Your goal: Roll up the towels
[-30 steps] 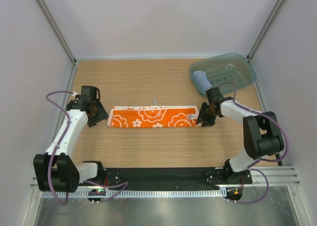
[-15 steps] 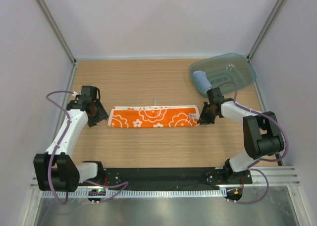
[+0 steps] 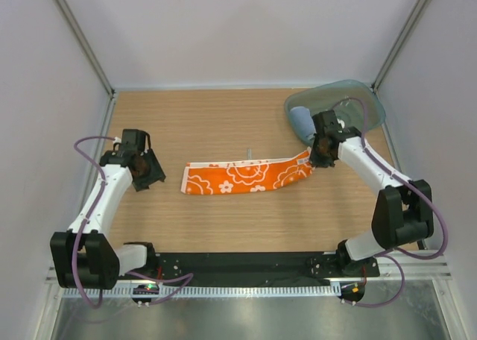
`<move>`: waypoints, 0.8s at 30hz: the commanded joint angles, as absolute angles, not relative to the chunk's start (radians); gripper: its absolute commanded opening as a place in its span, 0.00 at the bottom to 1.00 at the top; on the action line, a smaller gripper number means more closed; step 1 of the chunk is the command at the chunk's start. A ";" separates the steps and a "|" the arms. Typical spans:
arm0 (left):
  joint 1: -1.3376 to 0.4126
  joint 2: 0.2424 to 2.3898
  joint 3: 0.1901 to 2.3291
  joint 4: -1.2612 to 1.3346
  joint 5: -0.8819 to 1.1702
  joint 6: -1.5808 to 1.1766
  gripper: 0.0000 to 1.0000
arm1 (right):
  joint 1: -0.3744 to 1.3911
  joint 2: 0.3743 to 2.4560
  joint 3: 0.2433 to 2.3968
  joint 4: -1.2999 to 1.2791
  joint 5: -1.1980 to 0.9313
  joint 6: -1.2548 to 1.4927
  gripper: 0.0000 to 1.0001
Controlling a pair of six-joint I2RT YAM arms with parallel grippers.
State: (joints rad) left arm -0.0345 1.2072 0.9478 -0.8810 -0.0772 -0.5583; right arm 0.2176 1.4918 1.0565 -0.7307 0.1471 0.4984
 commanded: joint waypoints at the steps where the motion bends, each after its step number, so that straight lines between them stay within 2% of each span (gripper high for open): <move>1: -0.035 1.200 0.973 -0.865 -0.048 -0.534 0.54 | 0.314 1.477 1.204 -0.834 0.250 0.472 0.01; 5: -0.037 1.203 0.970 -0.859 -0.032 -0.531 0.53 | 0.532 1.569 1.353 -0.902 0.299 0.492 0.01; 12: -0.037 1.170 0.963 -0.858 -0.058 -0.538 0.53 | 0.767 1.765 1.671 -0.962 0.321 0.537 0.01; 18: -0.035 1.166 0.963 -0.864 -0.071 -0.543 0.53 | 0.882 1.946 1.900 -1.003 0.296 0.551 0.01; 24: -0.037 1.154 0.962 -0.862 -0.077 -0.546 0.53 | 0.962 2.051 2.038 -1.023 0.278 0.569 0.01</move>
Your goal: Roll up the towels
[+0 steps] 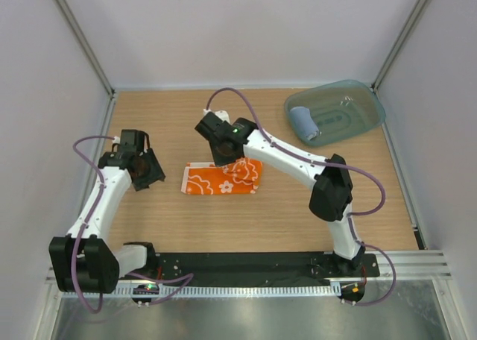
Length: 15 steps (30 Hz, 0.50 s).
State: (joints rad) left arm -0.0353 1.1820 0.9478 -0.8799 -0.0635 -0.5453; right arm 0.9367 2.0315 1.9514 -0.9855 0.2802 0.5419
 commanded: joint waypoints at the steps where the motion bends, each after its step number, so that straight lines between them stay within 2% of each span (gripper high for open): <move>1: -0.037 1.154 0.962 -0.864 -0.077 -0.545 0.53 | 0.968 2.059 2.048 -1.025 0.273 0.571 0.01; 15: -0.037 1.149 0.960 -0.862 -0.081 -0.546 0.54 | 1.025 2.126 2.085 -0.951 0.218 0.604 0.01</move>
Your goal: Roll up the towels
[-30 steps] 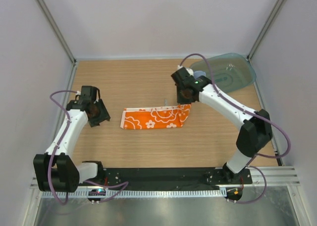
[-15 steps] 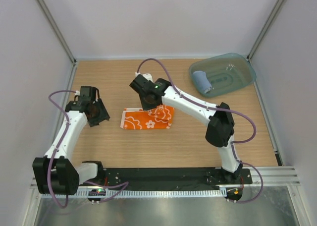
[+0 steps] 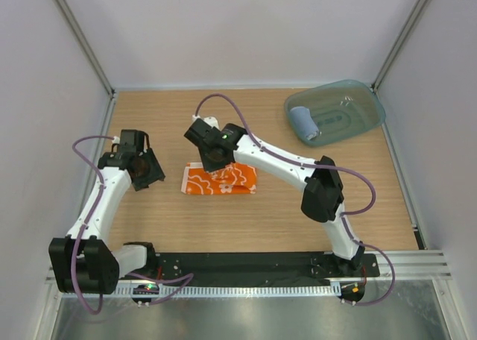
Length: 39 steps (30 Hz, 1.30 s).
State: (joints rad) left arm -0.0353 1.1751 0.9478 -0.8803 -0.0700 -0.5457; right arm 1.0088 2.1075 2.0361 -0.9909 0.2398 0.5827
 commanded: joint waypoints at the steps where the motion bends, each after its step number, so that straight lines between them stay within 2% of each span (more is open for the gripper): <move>1: -0.037 1.150 0.960 -0.864 -0.083 -0.548 0.54 | 1.028 2.131 2.088 -0.943 0.215 0.604 0.01; 19: -0.037 1.154 0.960 -0.868 -0.092 -0.549 0.54 | 1.060 2.269 2.082 -0.723 0.077 0.650 0.05; 23: -0.037 1.154 0.960 -0.870 -0.098 -0.549 0.54 | 1.063 2.293 2.053 -0.669 0.052 0.658 0.31; 25: -0.038 1.154 0.960 -0.870 -0.103 -0.551 0.54 | 1.063 2.295 2.030 -0.632 0.034 0.652 0.40; 26: -0.038 1.155 0.960 -0.870 -0.103 -0.551 0.54 | 1.063 2.293 2.019 -0.620 0.031 0.649 0.49; 31: -0.037 1.160 0.960 -0.873 -0.107 -0.552 0.54 | 1.062 2.257 2.025 -0.591 0.040 0.604 0.58; 32: -0.038 1.161 0.960 -0.874 -0.112 -0.552 0.54 | 1.063 2.247 2.029 -0.595 0.049 0.595 0.67; 34: -0.038 1.160 0.959 -0.876 -0.117 -0.554 0.54 | 1.062 2.208 2.045 -0.604 0.070 0.574 0.71; 35: -0.038 1.160 0.960 -0.874 -0.118 -0.554 0.54 | 1.060 2.189 2.046 -0.607 0.078 0.568 0.78; 39: -0.037 1.164 0.962 -0.879 -0.130 -0.557 0.54 | 1.048 2.073 1.982 -0.627 0.118 0.558 0.80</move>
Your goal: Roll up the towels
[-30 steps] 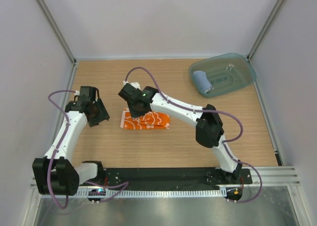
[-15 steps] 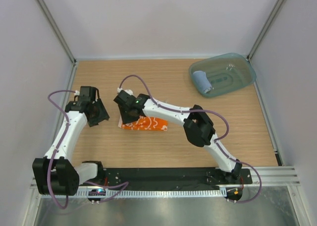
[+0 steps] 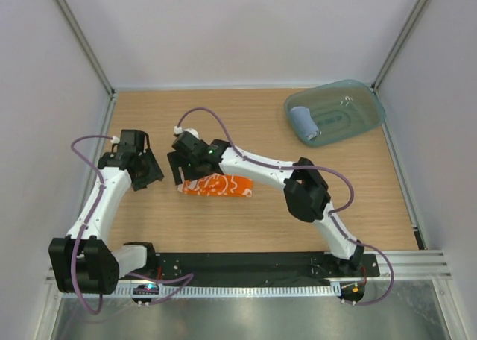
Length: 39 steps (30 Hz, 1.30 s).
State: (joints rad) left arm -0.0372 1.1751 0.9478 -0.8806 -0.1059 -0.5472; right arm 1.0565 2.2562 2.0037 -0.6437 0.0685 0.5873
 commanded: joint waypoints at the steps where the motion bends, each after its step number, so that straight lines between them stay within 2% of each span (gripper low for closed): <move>1: -0.037 1.164 0.962 -0.877 -0.132 -0.557 0.54 | 1.040 2.034 1.956 -0.630 0.132 0.563 0.80; 4: -0.037 1.163 0.962 -0.879 -0.127 -0.557 0.54 | 0.988 1.866 1.772 -0.608 0.166 0.613 0.81; 5: -0.038 1.160 0.962 -0.876 -0.126 -0.557 0.54 | 0.967 1.777 1.650 -0.598 0.161 0.653 0.80; 9: -0.043 1.161 0.960 -0.870 -0.100 -0.554 0.53 | 0.821 1.611 1.346 -0.522 0.095 0.710 0.75; 12: -0.055 1.169 0.959 -0.867 -0.084 -0.551 0.53 | 0.740 1.568 1.203 -0.502 0.071 0.703 0.73; 16: -0.063 1.170 0.960 -0.865 -0.081 -0.549 0.52 | 0.707 1.589 1.138 -0.477 0.037 0.692 0.65; 29: -0.094 1.177 0.962 -0.832 -0.043 -0.549 0.52 | 0.692 1.772 1.052 -0.315 -0.083 0.738 0.49; 34: -0.139 1.256 0.982 -0.753 -0.006 -0.591 0.50 | 0.690 1.782 1.029 -0.301 -0.091 0.730 0.38; 39: -0.279 1.405 1.112 -0.729 -0.081 -0.623 0.47 | 0.692 1.781 0.993 -0.316 -0.083 0.713 0.33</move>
State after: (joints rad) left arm -0.2161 1.3445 1.0164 -0.8028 -0.0509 -0.5957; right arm 0.6914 1.7775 1.0313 -0.3145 -0.0830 0.7216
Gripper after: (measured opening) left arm 0.478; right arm 0.334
